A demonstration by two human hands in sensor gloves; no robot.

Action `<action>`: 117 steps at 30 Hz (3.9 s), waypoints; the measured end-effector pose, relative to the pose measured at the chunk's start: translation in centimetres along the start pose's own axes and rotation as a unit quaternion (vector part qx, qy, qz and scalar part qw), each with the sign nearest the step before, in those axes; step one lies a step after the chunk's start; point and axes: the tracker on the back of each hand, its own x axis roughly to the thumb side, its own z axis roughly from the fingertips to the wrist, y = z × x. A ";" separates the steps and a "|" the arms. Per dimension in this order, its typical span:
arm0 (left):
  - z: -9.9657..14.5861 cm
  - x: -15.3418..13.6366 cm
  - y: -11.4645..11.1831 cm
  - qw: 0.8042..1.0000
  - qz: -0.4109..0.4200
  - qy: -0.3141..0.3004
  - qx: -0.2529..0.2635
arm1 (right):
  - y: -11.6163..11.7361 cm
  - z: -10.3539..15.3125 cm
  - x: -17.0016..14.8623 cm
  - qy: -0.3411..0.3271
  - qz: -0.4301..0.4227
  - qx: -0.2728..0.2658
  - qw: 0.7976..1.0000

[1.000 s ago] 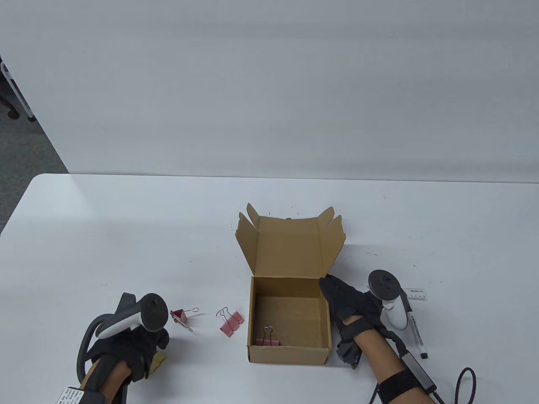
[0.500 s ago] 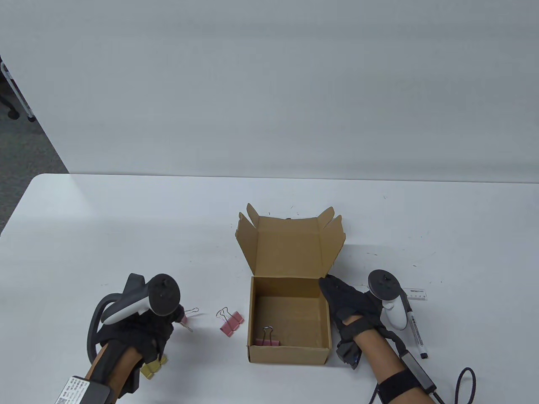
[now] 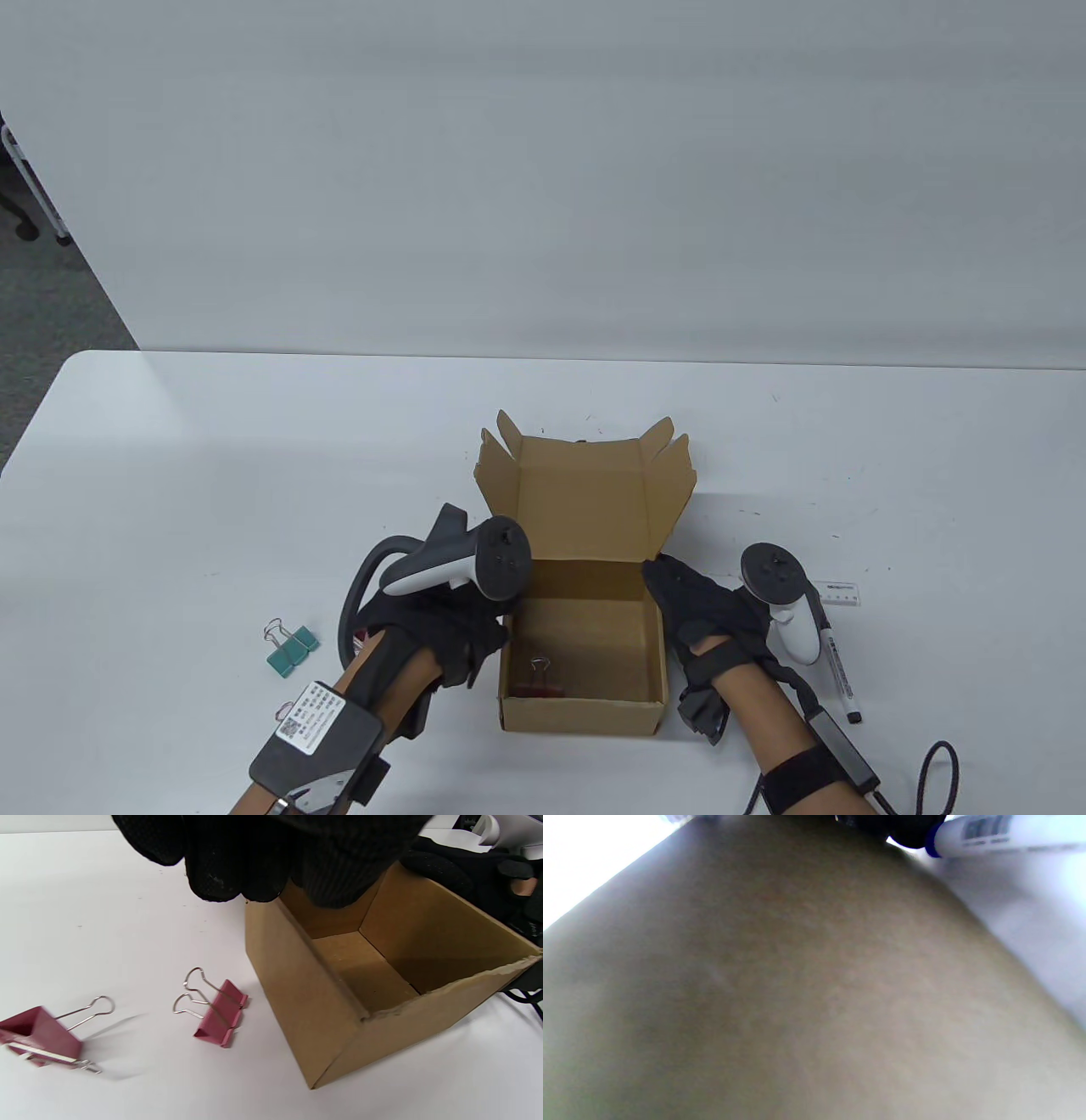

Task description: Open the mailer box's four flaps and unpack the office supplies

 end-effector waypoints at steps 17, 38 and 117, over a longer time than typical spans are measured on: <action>-6.5 6.6 -1.9 0.994 -0.071 -0.025 -0.079 | 0.0 0.0 0.0 0.003 0.004 0.005 1.000; -10.0 8.4 -5.8 0.967 -0.188 0.022 -0.169 | -0.1 -0.1 0.1 0.007 0.003 0.011 1.000; 2.8 1.4 2.0 0.999 -0.052 0.007 0.013 | -0.1 -0.1 0.1 0.007 0.003 0.011 1.000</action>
